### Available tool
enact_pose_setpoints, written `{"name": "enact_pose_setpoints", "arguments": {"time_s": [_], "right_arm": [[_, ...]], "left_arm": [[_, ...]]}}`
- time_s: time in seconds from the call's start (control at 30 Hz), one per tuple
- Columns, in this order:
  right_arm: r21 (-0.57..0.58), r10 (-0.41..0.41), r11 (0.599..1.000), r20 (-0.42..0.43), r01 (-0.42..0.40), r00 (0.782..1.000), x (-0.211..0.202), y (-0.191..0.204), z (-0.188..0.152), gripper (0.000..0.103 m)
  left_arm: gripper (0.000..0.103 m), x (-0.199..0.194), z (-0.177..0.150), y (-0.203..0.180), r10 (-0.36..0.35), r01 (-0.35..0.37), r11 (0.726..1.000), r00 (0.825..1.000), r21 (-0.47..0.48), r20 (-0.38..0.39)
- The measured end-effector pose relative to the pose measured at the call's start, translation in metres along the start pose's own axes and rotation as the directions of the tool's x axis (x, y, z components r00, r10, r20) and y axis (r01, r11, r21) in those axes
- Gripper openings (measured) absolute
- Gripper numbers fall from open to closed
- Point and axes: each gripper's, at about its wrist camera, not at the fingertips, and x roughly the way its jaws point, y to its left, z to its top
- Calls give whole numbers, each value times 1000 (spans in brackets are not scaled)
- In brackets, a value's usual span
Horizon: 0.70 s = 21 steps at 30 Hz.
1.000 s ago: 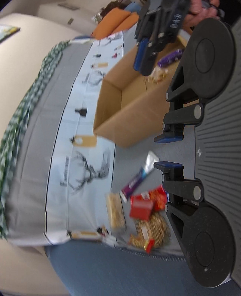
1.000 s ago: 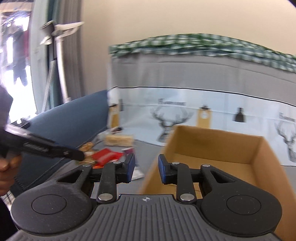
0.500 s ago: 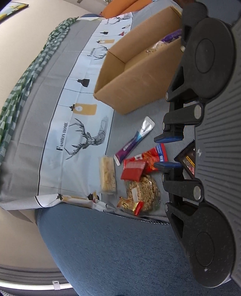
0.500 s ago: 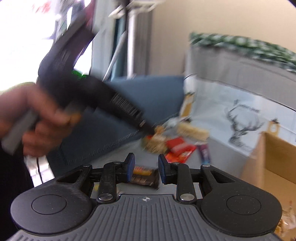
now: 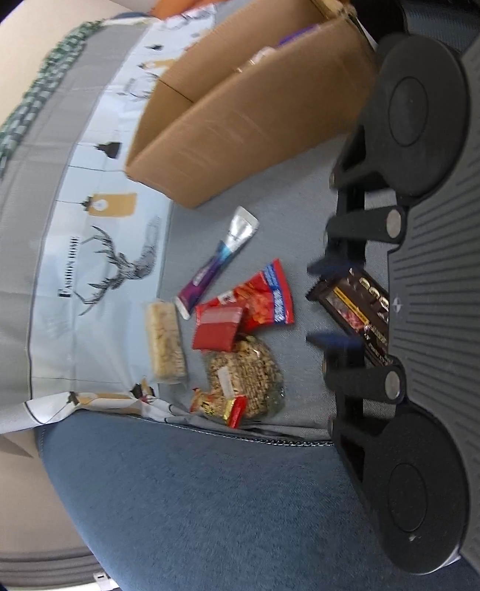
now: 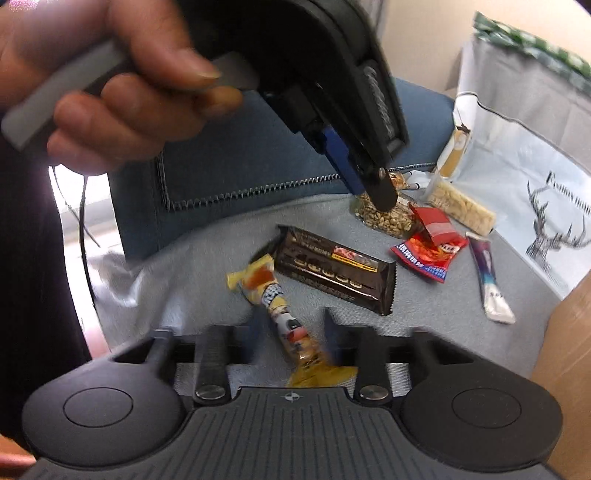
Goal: Organize snacks
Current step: 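Grasp the dark brown chocolate bar with the left tool while the right tool grasps the yellow wafer stick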
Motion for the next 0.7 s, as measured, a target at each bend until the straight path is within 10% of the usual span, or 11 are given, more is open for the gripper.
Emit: {"name": "enact_pose_setpoints", "arguments": {"time_s": [0.17, 0.5, 0.7], "right_arm": [[45, -26, 999, 0, 26, 1000, -10, -10, -1, 6], [202, -234, 942, -176, 268, 956, -3, -34, -11, 8], [306, -203, 919, -174, 249, 964, 2, -48, -15, 29]], "left_arm": [[80, 16, 2, -6, 37, -36, 999, 998, 34, -46], [85, 50, -12, -25, 106, -68, 976, 978, 205, -181], [49, 58, -17, -28, 128, -71, 966, 967, 247, -222]]}}
